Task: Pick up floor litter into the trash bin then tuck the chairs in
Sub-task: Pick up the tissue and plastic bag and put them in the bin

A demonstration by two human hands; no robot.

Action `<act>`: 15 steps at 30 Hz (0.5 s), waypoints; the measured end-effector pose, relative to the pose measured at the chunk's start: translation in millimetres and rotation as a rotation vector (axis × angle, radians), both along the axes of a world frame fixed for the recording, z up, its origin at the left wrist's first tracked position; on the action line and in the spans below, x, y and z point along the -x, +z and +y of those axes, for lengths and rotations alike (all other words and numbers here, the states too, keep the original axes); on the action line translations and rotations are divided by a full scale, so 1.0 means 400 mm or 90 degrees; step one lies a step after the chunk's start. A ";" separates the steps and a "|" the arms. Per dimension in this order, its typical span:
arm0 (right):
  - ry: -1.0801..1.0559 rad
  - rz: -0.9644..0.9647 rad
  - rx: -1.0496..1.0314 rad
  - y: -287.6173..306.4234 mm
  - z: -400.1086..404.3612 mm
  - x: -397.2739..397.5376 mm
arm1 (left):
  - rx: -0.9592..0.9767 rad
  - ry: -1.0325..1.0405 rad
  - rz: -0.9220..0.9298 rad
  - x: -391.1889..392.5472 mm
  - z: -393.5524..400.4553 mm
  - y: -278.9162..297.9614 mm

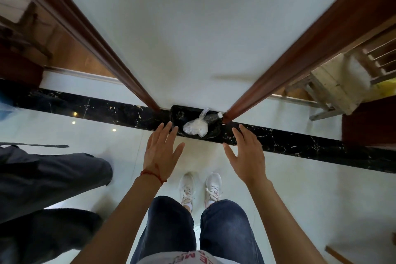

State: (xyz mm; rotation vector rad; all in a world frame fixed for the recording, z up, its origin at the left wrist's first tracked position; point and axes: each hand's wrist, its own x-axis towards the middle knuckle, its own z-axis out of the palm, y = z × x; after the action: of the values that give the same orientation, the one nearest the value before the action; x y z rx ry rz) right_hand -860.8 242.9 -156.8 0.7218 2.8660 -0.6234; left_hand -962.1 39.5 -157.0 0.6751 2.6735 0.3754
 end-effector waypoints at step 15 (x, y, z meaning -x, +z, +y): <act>-0.208 0.051 -0.052 0.110 0.025 -0.291 | -0.017 -0.226 0.010 -0.121 0.138 0.108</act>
State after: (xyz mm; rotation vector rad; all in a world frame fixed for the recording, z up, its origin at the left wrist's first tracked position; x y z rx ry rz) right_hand -744.5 253.0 -112.8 1.2208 2.8826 -0.5861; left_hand -913.8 94.7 -113.8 1.1402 2.4977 0.3084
